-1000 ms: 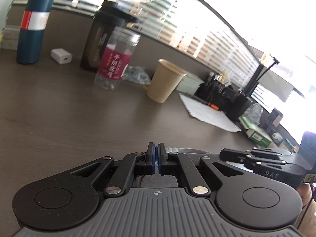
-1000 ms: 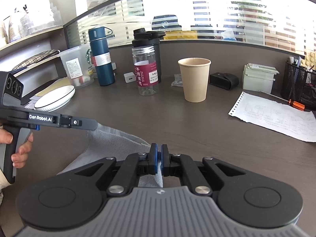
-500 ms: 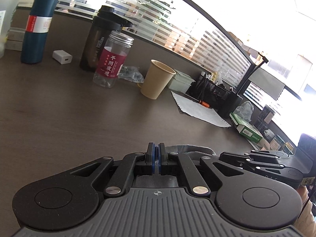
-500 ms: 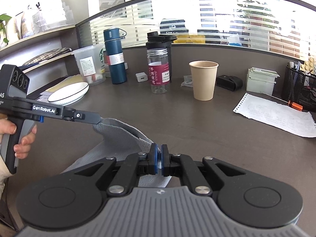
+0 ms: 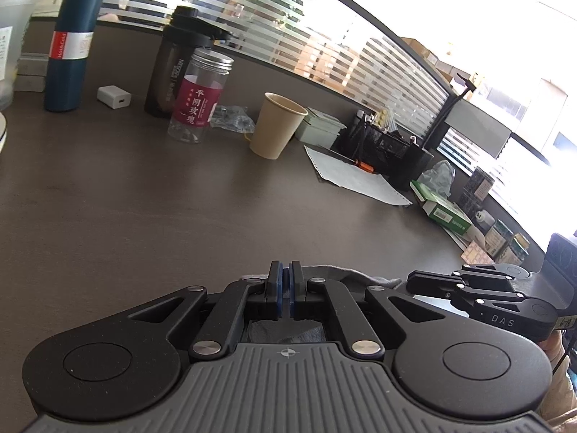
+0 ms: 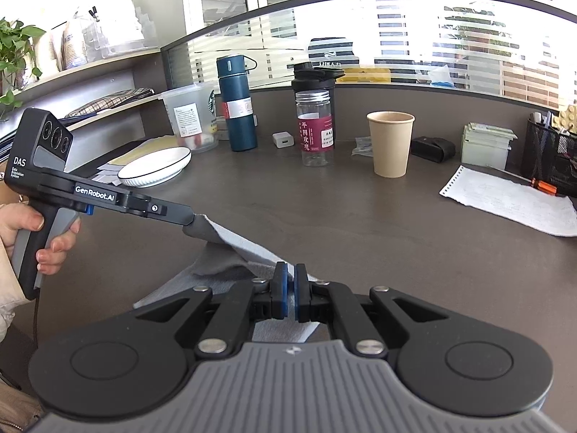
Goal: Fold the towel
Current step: 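Lift the grasped towel edge with both grippers and fold it over the towel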
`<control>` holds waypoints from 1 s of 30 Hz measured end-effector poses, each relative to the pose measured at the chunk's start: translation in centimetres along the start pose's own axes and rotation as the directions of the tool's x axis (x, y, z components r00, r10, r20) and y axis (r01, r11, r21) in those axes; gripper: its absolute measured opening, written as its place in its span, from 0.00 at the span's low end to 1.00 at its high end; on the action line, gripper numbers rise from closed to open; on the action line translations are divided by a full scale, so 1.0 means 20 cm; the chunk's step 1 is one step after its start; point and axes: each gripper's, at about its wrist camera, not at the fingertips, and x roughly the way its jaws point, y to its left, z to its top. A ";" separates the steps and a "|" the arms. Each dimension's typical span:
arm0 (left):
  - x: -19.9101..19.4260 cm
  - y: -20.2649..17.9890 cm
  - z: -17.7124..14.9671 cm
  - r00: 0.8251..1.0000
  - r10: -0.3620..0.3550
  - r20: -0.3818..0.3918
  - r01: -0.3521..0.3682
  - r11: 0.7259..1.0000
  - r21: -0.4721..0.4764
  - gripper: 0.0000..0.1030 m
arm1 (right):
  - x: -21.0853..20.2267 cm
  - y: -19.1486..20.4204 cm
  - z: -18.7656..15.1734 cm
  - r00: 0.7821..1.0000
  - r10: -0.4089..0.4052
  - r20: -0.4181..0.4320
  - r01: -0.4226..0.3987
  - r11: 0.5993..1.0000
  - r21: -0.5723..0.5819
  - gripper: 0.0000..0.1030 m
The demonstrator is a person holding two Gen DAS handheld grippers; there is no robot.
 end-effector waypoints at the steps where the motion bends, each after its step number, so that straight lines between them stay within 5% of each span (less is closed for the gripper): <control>1: -0.01 -0.01 -0.01 1.000 -0.002 0.000 0.002 1.000 0.004 0.05 | -0.01 0.00 -0.01 1.000 0.001 -0.001 -0.001 1.000 0.001 0.03; 22: 0.07 -0.08 -0.11 0.995 0.062 -0.081 -0.056 0.996 0.070 0.13 | 0.00 -0.01 0.07 0.998 -0.016 0.054 0.016 1.000 0.013 0.03; 30: 0.09 -0.15 -0.14 0.992 0.091 -0.088 -0.076 0.983 0.165 0.32 | 0.02 -0.04 0.11 0.998 -0.019 0.068 0.018 1.000 0.012 0.03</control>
